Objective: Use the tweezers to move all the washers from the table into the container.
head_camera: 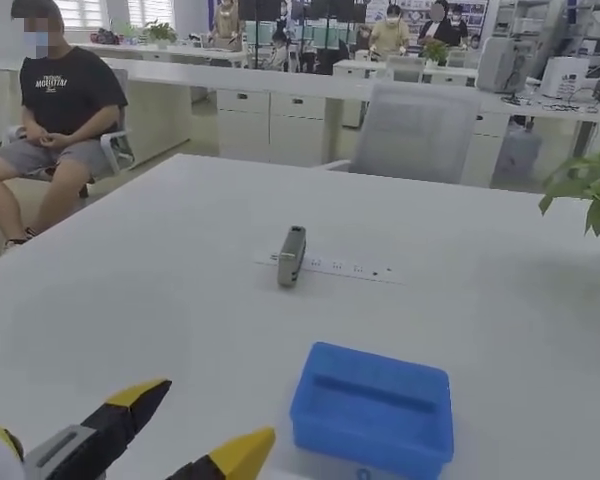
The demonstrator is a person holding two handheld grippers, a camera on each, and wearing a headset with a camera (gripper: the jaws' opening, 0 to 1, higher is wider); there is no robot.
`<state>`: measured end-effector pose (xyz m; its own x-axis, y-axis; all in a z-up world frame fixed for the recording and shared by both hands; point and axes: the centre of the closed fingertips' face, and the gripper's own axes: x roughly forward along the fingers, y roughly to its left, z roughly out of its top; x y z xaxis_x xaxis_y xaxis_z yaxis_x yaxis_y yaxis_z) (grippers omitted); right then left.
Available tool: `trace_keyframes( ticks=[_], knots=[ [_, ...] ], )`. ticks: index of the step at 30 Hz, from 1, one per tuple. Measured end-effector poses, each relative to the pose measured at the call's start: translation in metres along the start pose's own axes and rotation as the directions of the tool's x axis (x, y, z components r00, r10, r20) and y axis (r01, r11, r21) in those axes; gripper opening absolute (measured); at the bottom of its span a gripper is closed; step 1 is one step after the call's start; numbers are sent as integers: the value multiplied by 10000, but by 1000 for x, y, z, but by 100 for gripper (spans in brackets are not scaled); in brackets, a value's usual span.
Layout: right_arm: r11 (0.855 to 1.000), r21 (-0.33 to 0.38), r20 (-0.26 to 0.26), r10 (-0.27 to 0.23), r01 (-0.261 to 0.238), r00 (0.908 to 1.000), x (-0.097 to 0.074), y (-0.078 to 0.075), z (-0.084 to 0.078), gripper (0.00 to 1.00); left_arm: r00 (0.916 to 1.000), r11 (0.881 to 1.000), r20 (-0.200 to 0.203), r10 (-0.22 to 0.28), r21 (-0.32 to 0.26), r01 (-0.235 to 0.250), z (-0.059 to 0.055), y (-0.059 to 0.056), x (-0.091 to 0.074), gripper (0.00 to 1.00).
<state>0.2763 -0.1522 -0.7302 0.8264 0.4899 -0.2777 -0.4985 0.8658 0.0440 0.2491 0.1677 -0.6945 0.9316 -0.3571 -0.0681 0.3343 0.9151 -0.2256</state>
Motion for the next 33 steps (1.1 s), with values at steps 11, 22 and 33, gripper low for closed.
trace_keyframes(
  ticks=[11,22,33],
  knots=[
    [9957,-745,-1248,454,-550,9911,2,14,-13,54,9937,9998,-1100,-213,9,215,-15,-1,2,61],
    [8444,38,-3412,5047,-5358,7930,37,118,-50,17,7532,9153,-5610,-3435,-205,4023,-102,-37,15,32],
    [7598,-1138,-5831,4705,-6401,6623,57,138,-101,9,5603,7651,-7615,-3258,1357,6294,-150,-35,35,13]
  ],
)
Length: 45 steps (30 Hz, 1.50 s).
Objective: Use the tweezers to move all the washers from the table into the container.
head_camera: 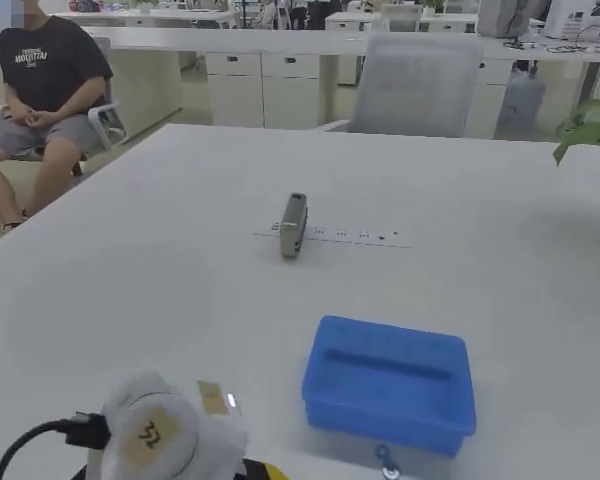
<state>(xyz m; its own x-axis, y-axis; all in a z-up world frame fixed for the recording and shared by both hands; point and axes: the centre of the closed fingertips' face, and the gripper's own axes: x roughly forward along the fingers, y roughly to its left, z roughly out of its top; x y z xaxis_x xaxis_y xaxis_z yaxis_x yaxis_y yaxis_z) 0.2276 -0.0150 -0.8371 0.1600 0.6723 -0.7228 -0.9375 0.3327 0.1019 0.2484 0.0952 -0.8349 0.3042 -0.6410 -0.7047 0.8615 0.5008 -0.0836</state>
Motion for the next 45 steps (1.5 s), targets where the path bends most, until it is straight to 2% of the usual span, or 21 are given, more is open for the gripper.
trace_keyframes(
  ticks=[1,3,9,12,14,16,17,19,21,22,26,27,28,29,31,33,37,41,43,44,45],
  knots=[
    [10000,-25,5,-46,46,10000,1,-2,0,8,9992,9988,-347,-189,441,205,-3,-1,4,12],
    [10000,-78,29,-45,45,10000,2,-5,4,8,9961,9959,-789,-402,779,464,-6,-2,11,11],
    [9965,-814,-252,158,-178,9996,15,-15,14,12,9895,9857,-1342,-536,1513,739,-8,0,23,12],
    [9925,-1105,-763,436,-519,9961,25,-15,10,15,9801,9664,-1930,-460,2396,925,-11,3,24,9],
    [9898,-1270,-975,517,-640,9939,27,-15,8,15,9791,9636,-1966,-512,2480,1002,-11,2,25,7],
    [9778,-1920,-1041,643,-834,9925,28,-14,10,8,9760,9559,-2089,-617,2689,1180,-12,2,26,4],
    [9818,-1683,-1057,703,-875,9919,28,-13,10,4,9743,9529,-2160,-635,2770,1235,-12,2,27,3],
    [9810,-1673,-1085,808,-983,9908,31,-12,13,8,9689,9420,-2376,-684,3044,1412,-15,1,29,0],
    [9700,-2123,-1554,863,-1186,9841,35,-12,9,13,9672,9312,-2448,-680,3325,1496,-15,1,29,0],
    [9586,-2553,-1812,808,-1262,9801,37,-13,7,12,9656,9324,-2505,-694,3279,1521,-15,1,30,0],
    [9496,-2773,-2041,902,-1459,9748,46,-9,7,13,9607,9145,-2671,-752,3657,1732,-15,1,30,0],
    [9420,-2928,-2330,959,-1639,9677,46,-7,5,11,9596,9114,-2713,-750,3718,1763,-15,0,30,0],
    [9271,-3430,-2313,726,-1512,9702,46,-11,8,9,9589,9086,-2733,-760,3771,1795,-15,0,30,0],
    [9258,-3445,-2750,589,-1556,9596,43,-11,3,6,9583,9066,-2747,-795,3798,1840,-15,0,30,0],
    [9222,-3525,-2861,558,-1592,9566,45,-9,4,6,9567,9105,-2791,-830,3691,1867,-14,0,31,0],
    [9105,-3819,-3229,293,-1586,9460,46,-10,4,5,9553,9109,-2835,-843,3666,1892,-14,0,31,0],
    [8948,-4114,-3856,16,-1735,9227,47,-9,4,5,9485,8786,-3082,-726,4303,2071,-14,-2,32,0],
    [9039,-3913,-4025,6,-1726,9154,47,-10,4,5,9494,8727,-3063,-689,4426,2062,-13,-2,33,0],
    [8947,-4022,-4266,48,-1945,9044,47,-10,4,5,9521,8713,-2975,-710,4461,2044,-12,-4,34,0],
    [8926,-4014,-4450,60,-2054,8955,48,-10,4,5,9520,8599,-2973,-732,4647,2112,-12,-5,33,0],
    [8882,-4060,-4580,58,-2150,8889,48,-10,4,6,9522,8589,-2964,-740,4663,2119,-12,-6,34,0]
  ],
)
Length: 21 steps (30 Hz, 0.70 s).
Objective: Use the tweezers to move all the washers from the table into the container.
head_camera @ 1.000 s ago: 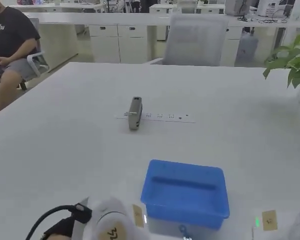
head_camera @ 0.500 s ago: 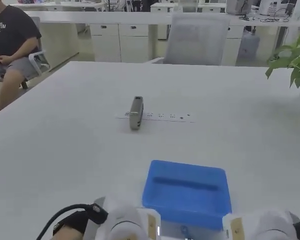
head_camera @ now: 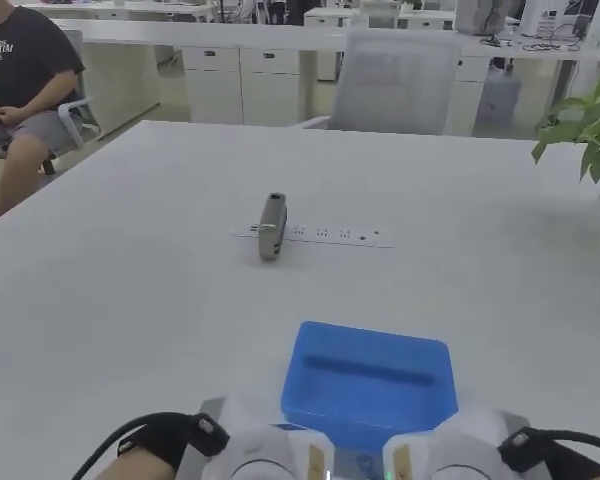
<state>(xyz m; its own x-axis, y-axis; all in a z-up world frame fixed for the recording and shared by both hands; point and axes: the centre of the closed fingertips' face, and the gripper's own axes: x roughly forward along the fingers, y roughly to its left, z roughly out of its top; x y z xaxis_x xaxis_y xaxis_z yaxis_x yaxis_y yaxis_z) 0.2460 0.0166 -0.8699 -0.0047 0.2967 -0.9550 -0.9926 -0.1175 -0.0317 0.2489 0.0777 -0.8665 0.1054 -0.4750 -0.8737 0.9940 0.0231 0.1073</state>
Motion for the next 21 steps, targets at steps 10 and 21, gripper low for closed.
trace_keyframes(
  ticks=[10,21],
  knots=[
    [9890,1457,2207,-582,261,9736,-3,-3,3,2,9990,9959,405,-215,-872,249,-1,0,-2,0],
    [9709,2266,4488,-1750,778,8763,-18,4,19,4,9895,9998,1434,174,-106,-160,40,-3,-60,0]
  ],
)
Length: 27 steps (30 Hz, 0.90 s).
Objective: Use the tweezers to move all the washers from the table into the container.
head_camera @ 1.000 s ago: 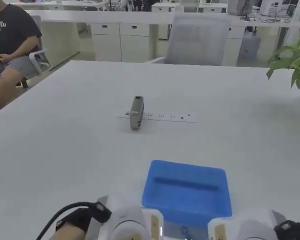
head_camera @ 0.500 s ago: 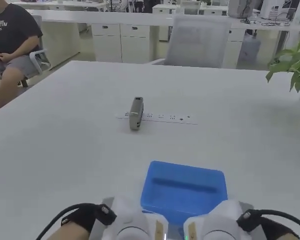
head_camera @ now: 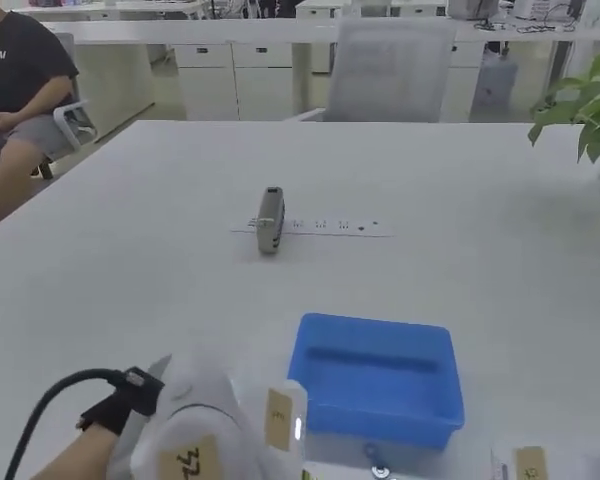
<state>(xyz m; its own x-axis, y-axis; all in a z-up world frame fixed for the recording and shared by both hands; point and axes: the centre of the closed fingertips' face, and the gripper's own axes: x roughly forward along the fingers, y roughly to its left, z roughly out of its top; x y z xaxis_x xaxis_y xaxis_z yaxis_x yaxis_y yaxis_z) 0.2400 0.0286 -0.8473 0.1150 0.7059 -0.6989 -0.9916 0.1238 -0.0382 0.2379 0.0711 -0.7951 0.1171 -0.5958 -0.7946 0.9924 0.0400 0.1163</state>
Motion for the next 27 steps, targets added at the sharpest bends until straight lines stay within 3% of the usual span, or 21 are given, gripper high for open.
trace_keyframes(
  ticks=[5,12,19,27],
  knots=[
    [9996,233,761,-192,175,9969,1,-3,10,6,9998,9984,-20,-215,525,216,26,3,-11,0],
    [9977,661,1280,-207,123,9916,-1,-11,13,7,9978,9922,-17,-661,1061,659,55,9,-5,0],
    [9960,748,1463,-595,490,9874,-6,-23,16,6,9974,9889,-189,-692,1305,711,66,18,-3,0],
    [9931,1044,1397,-677,533,9879,-5,-26,13,6,9948,9867,-439,-916,1309,966,68,22,3,0]
  ],
)
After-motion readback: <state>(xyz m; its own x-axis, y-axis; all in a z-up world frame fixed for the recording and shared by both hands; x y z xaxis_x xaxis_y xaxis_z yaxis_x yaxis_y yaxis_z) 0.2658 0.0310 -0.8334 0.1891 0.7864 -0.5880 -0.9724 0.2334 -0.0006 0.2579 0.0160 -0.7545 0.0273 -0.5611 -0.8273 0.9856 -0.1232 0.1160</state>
